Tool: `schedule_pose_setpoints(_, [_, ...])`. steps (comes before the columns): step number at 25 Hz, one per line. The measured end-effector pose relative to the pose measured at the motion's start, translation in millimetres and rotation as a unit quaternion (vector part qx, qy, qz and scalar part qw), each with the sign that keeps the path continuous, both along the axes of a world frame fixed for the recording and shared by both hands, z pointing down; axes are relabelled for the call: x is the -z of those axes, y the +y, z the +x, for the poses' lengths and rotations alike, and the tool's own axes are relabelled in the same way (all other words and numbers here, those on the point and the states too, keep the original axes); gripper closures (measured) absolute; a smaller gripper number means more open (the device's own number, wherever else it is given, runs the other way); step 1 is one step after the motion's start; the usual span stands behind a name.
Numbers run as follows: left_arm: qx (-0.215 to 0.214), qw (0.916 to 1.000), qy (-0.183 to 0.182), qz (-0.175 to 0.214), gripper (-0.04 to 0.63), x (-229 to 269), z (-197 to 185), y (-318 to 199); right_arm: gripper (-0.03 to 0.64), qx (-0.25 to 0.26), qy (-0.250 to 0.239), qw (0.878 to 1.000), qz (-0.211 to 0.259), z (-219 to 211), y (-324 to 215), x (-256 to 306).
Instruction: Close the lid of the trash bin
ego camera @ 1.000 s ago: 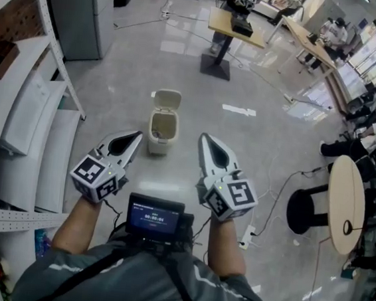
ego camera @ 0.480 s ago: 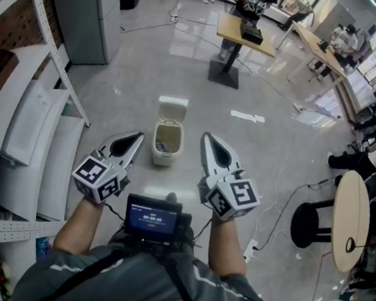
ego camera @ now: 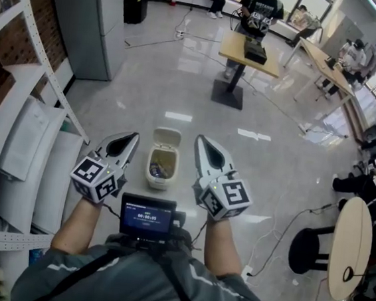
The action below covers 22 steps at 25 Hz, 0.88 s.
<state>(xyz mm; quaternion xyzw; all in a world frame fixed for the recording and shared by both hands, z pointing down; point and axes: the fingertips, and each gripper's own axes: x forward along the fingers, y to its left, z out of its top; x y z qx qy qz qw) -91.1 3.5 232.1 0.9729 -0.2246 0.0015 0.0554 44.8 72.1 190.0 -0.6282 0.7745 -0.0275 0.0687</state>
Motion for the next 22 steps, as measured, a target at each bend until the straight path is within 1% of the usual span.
schedule_pose_setpoints(6, [0.016, 0.9998, -0.002, 0.011, 0.592, 8.8, 31.6, -25.7, 0.615, 0.02, 0.002, 1.0, 0.004, 23.9, -28.0, 5.2])
schedule_pose_setpoints(10, [0.035, 0.9994, -0.006, 0.001, 0.592, 4.9, 45.0, -38.9, 0.616, 0.034, -0.011, 0.999, 0.0, 38.0, -42.4, -3.3])
schedule_pose_setpoints(13, [0.029, 0.9995, -0.016, -0.003, 0.592, 1.7, 55.0, -49.9, 0.615, 0.043, -0.014, 0.999, 0.0, 43.5, -56.6, -2.2])
schedule_pose_setpoints(16, [0.033, 0.9991, -0.023, -0.013, 0.592, -0.5, 59.3, -66.1, 0.615, 0.042, -0.015, 0.999, -0.006, 47.5, -70.6, -6.1])
schedule_pose_setpoints(22, [0.009, 0.9998, -0.01, -0.017, 0.592, -2.7, 73.1, -100.3, 0.617, 0.023, -0.01, 0.999, -0.022, 57.0, -103.9, -13.8])
